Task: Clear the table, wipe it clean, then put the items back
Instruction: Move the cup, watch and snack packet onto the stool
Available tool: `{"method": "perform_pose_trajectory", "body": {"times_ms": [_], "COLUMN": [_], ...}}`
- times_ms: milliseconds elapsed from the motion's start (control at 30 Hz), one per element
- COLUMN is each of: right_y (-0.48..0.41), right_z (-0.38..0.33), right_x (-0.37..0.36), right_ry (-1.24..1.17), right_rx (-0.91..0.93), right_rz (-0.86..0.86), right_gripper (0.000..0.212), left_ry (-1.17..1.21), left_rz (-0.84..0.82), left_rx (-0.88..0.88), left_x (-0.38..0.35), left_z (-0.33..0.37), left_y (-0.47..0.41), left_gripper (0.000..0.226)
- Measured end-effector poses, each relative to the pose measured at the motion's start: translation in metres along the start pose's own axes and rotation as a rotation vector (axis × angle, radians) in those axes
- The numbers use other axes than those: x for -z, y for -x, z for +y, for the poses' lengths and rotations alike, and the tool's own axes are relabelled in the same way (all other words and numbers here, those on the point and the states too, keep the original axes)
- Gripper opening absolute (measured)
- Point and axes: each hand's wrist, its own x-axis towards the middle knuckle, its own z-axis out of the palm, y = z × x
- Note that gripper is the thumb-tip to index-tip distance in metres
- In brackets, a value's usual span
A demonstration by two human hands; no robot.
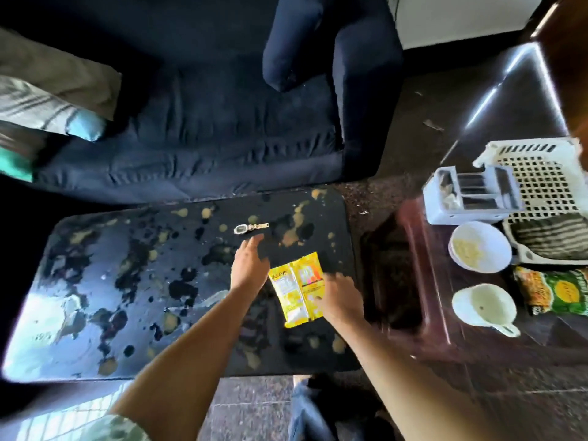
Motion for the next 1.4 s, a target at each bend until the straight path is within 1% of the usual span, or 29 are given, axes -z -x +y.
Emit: {"method": "perform_pose_trajectory", "body": {"times_ms": [100, 167, 233, 333, 433, 500, 600, 667, 767, 900, 1033, 1200, 1300, 1367, 1400], "right_y": [-0.017, -0.025, -0.033, -0.041, -0.05, -0.053, -0.056, -0.056, -0.05, -0.032, -0.009, 0.024, 0.058, 0.08, 0.092], "right_z": [-0.024, -0.032, -0.038, -0.044, -0.047, -0.049, -0.05, -0.048, -0.048, -0.042, -0.018, 0.031, 0.075, 0.105, 0.127], "right_x": [-0.024, -0.035, -0.043, -0.049, -0.049, -0.045, -0.038, -0.035, -0.025, 0.002, 0.037, 0.091, 0.133, 0.16, 0.176], "right_ry": [-0.022, -0.032, -0.001, 0.053, 0.073, 0.042, -0.038, -0.184, -0.37, -0.46, -0.468, -0.426, -0.422, -0.44, -0.44], "right_rx": [-0.165, -0.246, -0.279, -0.313, -0.351, -0.378, -0.395, -0.372, -0.316, -0.254, -0.206, -0.133, -0.057, -0.024, -0.023], "right_rz": [0.013, 0.027, 0.054, 0.117, 0.115, 0.06, -0.018, -0.05, -0.084, -0.101, -0.052, 0.052, 0.15, 0.202, 0.234], "right_gripper": [0.071, 0.08, 0.077, 0.063, 0.061, 0.057, 0.046, 0.037, 0.036, 0.035, 0.033, 0.048, 0.045, 0.045, 0.045], "left_ry": [-0.136, -0.203, -0.278, -0.377, -0.444, -0.451, -0.383, -0.323, -0.244, -0.081, 0.027, 0.162, 0.241, 0.332, 0.388], "left_rz": [-0.069, -0.115, -0.149, -0.153, -0.138, -0.124, -0.111, -0.102, -0.074, -0.002, 0.034, 0.063, 0.046, 0.024, 0.005], "left_rx": [0.036, 0.02, 0.012, -0.002, -0.052, -0.071, -0.078, -0.06, -0.049, -0.019, -0.066, -0.044, -0.056, -0.087, -0.112], "left_x": [0.01, 0.008, 0.006, 0.004, 0.004, 0.004, 0.004, 0.006, 0.011, 0.019, 0.021, 0.015, 0.005, -0.001, -0.007], "left_z": [-0.031, -0.044, -0.053, -0.063, -0.072, -0.073, -0.073, -0.072, -0.07, -0.051, -0.015, 0.053, 0.106, 0.135, 0.153], "left_y": [-0.039, -0.06, -0.079, -0.099, -0.113, -0.118, -0.12, -0.118, -0.109, -0.081, -0.036, 0.028, 0.068, 0.089, 0.1], "left_gripper": [0.064, 0.063, 0.064, 0.065, 0.051, 0.041, 0.034, 0.032, 0.033, 0.031, 0.025, 0.019, 0.015, 0.011, 0.013]}}
